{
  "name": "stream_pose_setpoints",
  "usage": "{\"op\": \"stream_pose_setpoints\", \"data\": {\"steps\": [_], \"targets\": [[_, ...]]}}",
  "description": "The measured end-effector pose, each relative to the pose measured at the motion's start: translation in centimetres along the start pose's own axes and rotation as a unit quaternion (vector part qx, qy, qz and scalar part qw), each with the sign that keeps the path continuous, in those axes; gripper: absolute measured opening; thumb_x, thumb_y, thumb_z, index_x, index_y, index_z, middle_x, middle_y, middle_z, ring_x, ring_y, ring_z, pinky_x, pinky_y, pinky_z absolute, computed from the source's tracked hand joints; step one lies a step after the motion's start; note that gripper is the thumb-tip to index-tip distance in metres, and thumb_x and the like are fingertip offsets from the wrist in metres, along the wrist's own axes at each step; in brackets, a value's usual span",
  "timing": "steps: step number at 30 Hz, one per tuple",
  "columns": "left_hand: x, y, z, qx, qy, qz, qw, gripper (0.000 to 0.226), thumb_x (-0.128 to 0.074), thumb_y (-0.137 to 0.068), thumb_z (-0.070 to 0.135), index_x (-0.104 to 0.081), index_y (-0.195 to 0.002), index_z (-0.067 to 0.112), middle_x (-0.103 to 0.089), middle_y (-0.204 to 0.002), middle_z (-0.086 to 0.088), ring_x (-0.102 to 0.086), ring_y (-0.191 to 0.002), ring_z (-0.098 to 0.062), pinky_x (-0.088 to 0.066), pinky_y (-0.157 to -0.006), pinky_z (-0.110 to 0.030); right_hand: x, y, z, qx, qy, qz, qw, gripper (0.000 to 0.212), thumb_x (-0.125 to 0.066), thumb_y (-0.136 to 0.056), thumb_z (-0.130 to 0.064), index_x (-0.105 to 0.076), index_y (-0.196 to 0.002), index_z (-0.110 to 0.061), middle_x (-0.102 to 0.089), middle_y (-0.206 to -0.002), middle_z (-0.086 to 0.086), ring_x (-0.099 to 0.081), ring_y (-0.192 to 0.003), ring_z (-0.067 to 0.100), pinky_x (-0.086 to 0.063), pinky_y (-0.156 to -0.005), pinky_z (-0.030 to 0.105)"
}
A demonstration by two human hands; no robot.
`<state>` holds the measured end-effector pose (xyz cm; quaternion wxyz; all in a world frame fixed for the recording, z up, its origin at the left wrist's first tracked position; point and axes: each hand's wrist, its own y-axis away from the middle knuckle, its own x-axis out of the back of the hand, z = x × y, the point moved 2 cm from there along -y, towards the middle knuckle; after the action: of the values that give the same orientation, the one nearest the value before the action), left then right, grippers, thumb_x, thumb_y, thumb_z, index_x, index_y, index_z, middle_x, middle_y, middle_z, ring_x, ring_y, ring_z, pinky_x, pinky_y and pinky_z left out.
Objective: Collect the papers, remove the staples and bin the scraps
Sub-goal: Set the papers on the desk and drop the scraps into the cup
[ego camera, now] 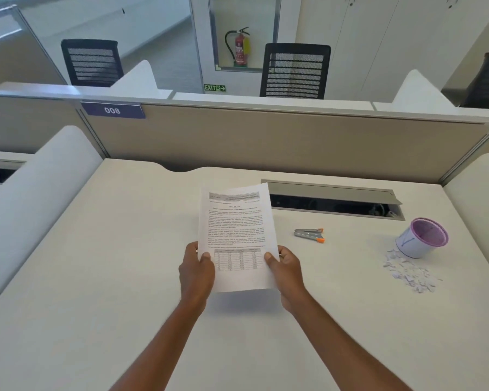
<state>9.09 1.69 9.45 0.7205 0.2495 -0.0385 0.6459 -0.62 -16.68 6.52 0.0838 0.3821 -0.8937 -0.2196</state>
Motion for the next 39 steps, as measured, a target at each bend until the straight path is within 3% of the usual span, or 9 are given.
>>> {"op": "stream_pose_setpoints", "data": {"steps": [4,6,10,13,15,17,19,31,39], "targets": [[-0.5,-4.0,1.2,-0.022,-0.028,0.000,0.999,0.033,-0.045,-0.108,0.010,-0.059,-0.137,0.019,-0.069,-0.123,-0.002,-0.066,-0.109,-0.029,-0.054,-0.092,-0.037,-1.3,-3.7,-0.2,-0.028,0.045,0.002,0.999,0.010,-0.066,-0.103,-0.019,-0.072,-0.110,-0.024,-0.081,-0.111,-0.005,-0.077,-0.103,0.018,-0.064,-0.092,0.040],[-0.9,-6.3,1.5,-0.026,-0.039,-0.002,0.999,0.033,-0.046,-0.107,0.011,-0.059,-0.136,0.020,-0.071,-0.128,-0.006,-0.067,-0.110,-0.030,-0.057,-0.095,-0.040,-1.8,-5.4,-0.2,-0.055,0.071,-0.008,0.996,0.016,-0.064,-0.101,-0.017,-0.072,-0.113,-0.024,-0.081,-0.112,-0.003,-0.077,-0.102,0.019,-0.066,-0.084,0.041],[-1.6,-10.1,1.2,-0.030,-0.061,-0.007,0.998,0.034,-0.046,-0.106,0.010,-0.059,-0.136,0.018,-0.071,-0.132,-0.011,-0.065,-0.109,-0.032,-0.055,-0.097,-0.041,-2.3,-7.5,-0.6,-0.040,0.132,-0.011,0.990,0.028,-0.059,-0.096,-0.006,-0.076,-0.110,-0.024,-0.079,-0.108,0.000,-0.072,-0.092,0.015,-0.061,-0.059,0.027],[-2.4,-12.3,1.0,-0.025,-0.064,-0.020,0.997,0.034,-0.046,-0.106,0.008,-0.059,-0.136,0.016,-0.070,-0.130,-0.011,-0.063,-0.108,-0.031,-0.049,-0.092,-0.035,-2.7,-9.5,-0.1,-0.031,0.169,-0.016,0.985,0.023,-0.059,-0.092,-0.003,-0.079,-0.098,-0.012,-0.076,-0.093,0.004,-0.065,-0.081,0.016,-0.067,-0.062,0.032],[-3.0,-13.6,0.7,-0.024,-0.069,-0.029,0.997,0.033,-0.047,-0.107,0.008,-0.060,-0.136,0.016,-0.070,-0.129,-0.010,-0.063,-0.107,-0.030,-0.048,-0.090,-0.034,-2.9,-10.7,0.4,-0.025,0.197,-0.018,0.980,0.013,-0.057,-0.087,-0.003,-0.070,-0.087,-0.002,-0.061,-0.076,0.003,-0.055,-0.073,0.018,-0.068,-0.066,0.040],[-3.4,-14.7,0.5,-0.025,-0.077,-0.035,0.996,0.032,-0.047,-0.107,0.008,-0.059,-0.136,0.016,-0.069,-0.129,-0.010,-0.062,-0.107,-0.030,-0.047,-0.090,-0.034,-3.1,-11.6,1.0,-0.015,0.241,-0.013,0.970,0.008,-0.053,-0.082,-0.005,-0.054,-0.076,-0.001,-0.047,-0.069,0.001,-0.044,-0.069,0.020,-0.056,-0.056,0.037],[-3.7,-15.8,0.1,-0.023,-0.082,-0.034,0.996,0.032,-0.047,-0.107,0.009,-0.059,-0.137,0.015,-0.069,-0.131,-0.010,-0.062,-0.107,-0.030,-0.046,-0.091,-0.033,-3.3,-12.2,1.4,-0.002,0.274,-0.009,0.962,0.011,-0.052,-0.078,-0.011,-0.043,-0.075,-0.004,-0.041,-0.068,0.000,-0.039,-0.065,0.019,-0.037,-0.057,0.035],[-3.8,-20.1,-1.0,-0.027,-0.104,-0.039,0.993,0.037,-0.051,-0.109,0.020,-0.060,-0.144,0.025,-0.070,-0.141,-0.013,-0.066,-0.129,-0.036,-0.054,-0.112,-0.048,-4.2,-11.6,0.3,0.046,0.387,-0.040,0.920,0.032,-0.063,-0.088,-0.021,-0.037,-0.068,-0.021,-0.049,-0.086,0.006,-0.048,-0.071,0.022,-0.033,-0.056,0.029],[-4.3,-19.2,-0.1,-0.061,-0.204,-0.031,0.976,0.057,-0.058,-0.110,0.038,-0.050,-0.156,0.005,-0.058,-0.155,-0.021,-0.052,-0.147,-0.040,-0.044,-0.118,-0.051,-3.3,-11.3,0.4,0.052,0.377,-0.061,0.923,0.016,-0.069,-0.088,-0.023,-0.062,-0.092,-0.009,-0.060,-0.097,0.010,-0.057,-0.080,0.021,-0.047,-0.070,0.032]]}}
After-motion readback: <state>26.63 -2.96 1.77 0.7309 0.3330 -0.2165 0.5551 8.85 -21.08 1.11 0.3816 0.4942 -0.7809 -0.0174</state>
